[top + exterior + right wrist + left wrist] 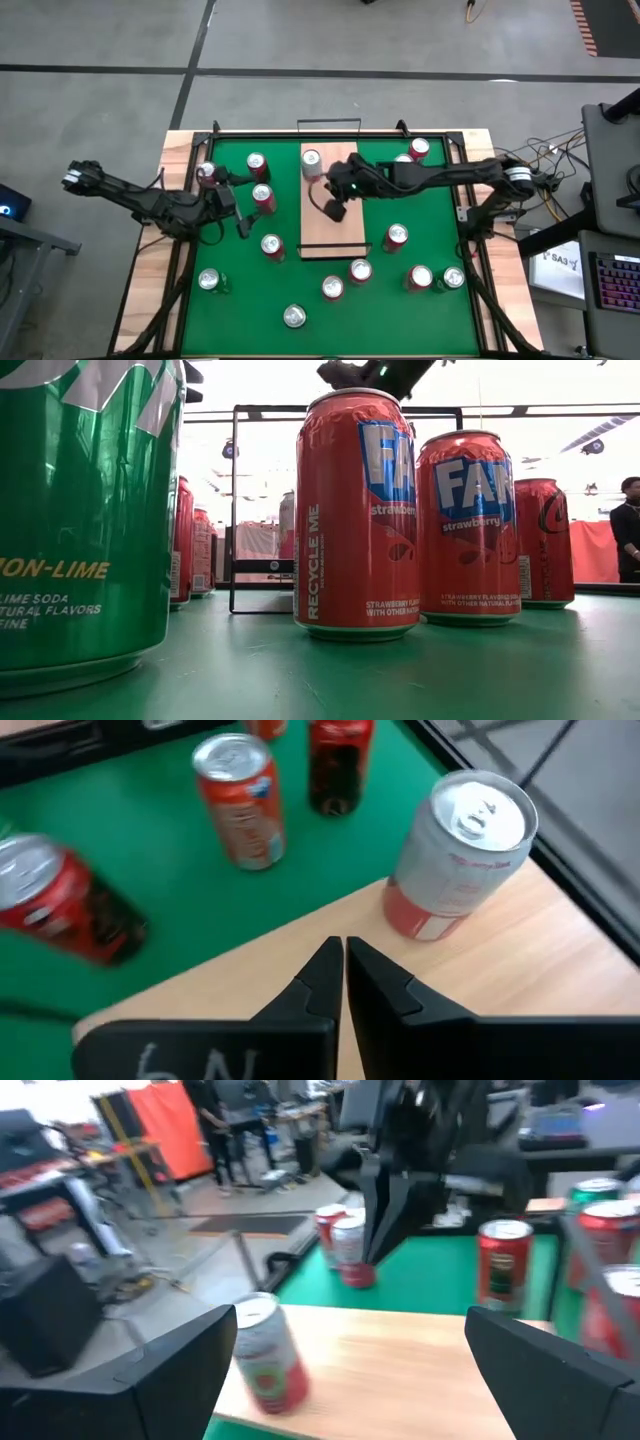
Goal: Place canned beverage on shelf
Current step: Put the white and pink soda can on the shelf
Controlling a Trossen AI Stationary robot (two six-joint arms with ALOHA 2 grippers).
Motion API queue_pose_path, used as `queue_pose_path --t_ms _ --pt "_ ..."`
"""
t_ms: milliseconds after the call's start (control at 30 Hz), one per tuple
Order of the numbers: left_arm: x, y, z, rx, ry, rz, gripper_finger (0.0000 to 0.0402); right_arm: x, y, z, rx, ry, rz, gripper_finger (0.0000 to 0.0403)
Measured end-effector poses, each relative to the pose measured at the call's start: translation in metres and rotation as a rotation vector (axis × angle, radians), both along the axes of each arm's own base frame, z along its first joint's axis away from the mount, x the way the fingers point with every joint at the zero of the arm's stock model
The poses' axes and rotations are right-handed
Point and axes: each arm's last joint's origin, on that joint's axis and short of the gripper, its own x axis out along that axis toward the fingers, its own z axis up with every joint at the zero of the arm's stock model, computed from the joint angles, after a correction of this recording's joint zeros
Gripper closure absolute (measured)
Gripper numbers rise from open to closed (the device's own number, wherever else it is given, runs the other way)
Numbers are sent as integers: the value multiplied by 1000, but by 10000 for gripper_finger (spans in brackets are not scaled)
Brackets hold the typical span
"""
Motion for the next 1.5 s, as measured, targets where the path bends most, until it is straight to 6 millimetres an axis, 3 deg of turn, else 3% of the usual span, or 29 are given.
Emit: queue_pose_path --t_ms 233,433,600,767,1067,1367,1500 --pt "26 -10 -10 -99 -22 -39 25 -24 32 10 -74 -16 115 394" --pt "46 -11 -13 -107 -53 -16 25 -48 36 7 -83 -59 135 394" --pt "67 4 -6 -130 -9 -43 25 -68 34 4 -104 -107 145 394" --pt "88 33 -8 -107 158 -51 48 -84 31 5 -136 -183 156 394" --pt "104 87 -26 -93 307 -194 168 -92 17 4 -172 -182 128 394" --pt "108 115 -41 -64 384 -195 383 -90 10 2 -163 -171 95 394" --pt "108 122 -46 -73 400 -169 383 -90 10 1 -161 -166 94 394"
